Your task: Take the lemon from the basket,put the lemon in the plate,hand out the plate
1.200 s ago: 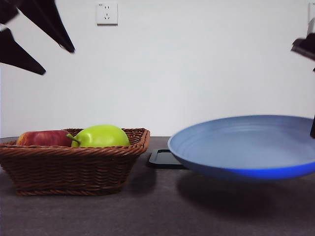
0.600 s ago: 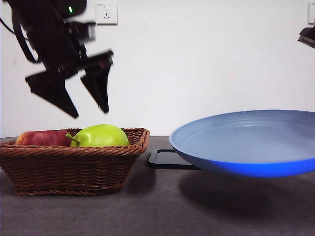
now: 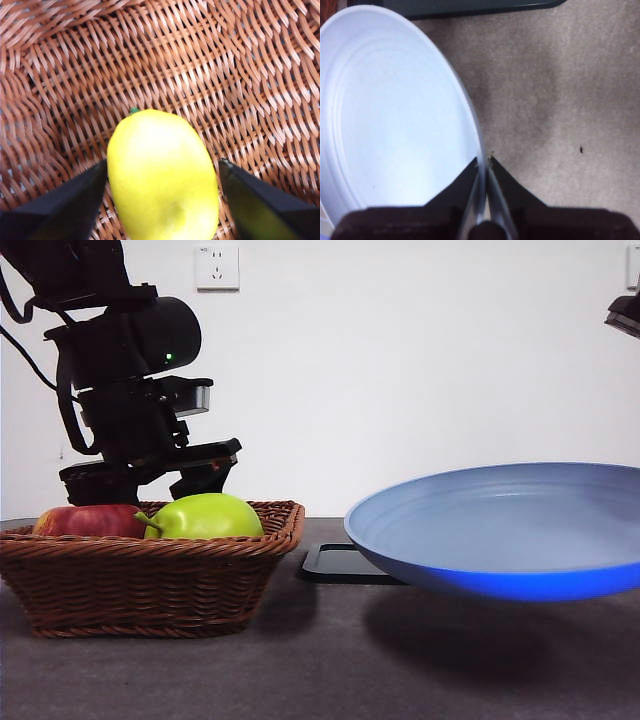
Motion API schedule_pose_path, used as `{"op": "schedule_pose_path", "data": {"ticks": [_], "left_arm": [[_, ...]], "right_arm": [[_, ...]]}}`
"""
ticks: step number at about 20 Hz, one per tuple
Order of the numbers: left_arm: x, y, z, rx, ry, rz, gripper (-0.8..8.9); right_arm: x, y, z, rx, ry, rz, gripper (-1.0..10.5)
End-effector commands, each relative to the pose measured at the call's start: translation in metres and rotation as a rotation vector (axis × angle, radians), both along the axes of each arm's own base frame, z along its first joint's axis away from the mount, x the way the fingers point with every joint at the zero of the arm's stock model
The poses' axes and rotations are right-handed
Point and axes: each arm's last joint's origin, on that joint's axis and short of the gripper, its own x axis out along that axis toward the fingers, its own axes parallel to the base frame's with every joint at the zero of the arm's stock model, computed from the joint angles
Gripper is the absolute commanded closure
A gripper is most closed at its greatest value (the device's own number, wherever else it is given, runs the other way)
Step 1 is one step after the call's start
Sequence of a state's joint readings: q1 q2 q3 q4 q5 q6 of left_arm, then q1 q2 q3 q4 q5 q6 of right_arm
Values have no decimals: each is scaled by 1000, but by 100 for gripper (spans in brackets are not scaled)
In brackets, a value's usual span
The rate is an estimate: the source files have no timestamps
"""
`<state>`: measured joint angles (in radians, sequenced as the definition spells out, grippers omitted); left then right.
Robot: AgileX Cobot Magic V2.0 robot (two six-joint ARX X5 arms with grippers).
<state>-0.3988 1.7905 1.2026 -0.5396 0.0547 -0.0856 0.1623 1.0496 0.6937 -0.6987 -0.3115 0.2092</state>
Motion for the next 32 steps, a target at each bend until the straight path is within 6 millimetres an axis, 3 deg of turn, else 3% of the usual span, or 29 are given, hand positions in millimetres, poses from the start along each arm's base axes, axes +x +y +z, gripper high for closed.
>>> {"op": "schedule_pose_path", "data": {"ticks": [1, 3, 6, 9, 11, 15, 19, 26, 32], "left_arm": [[3, -3, 0, 3, -12, -16, 589], [0, -1, 13, -1, -46, -32, 597], [-19, 5, 60, -54, -157, -43, 597], [-58, -1, 112, -263, -223, -196, 597], [-84, -22, 128, -364, -227, -311, 596], [-130, -91, 123, -356, -234, -528, 596], [-148, -129, 107, -276, -301, -620, 594], [-144, -158, 65, -215, -226, -668, 590], [-142, -162, 56, -199, -202, -670, 482]], "right_arm": [[3, 1, 4, 3, -26, 11, 943], [3, 1, 4, 3, -26, 11, 943], [3, 1, 3, 4, -25, 11, 943], [3, 2, 4, 40, -18, 33, 943], [3, 3, 4, 74, -9, 52, 943], [2, 5, 4, 116, 0, 74, 943], [1, 4, 3, 116, 12, 73, 943], [-2, 4, 2, 122, 58, 83, 943], [-3, 5, 2, 151, 61, 106, 943]]}}
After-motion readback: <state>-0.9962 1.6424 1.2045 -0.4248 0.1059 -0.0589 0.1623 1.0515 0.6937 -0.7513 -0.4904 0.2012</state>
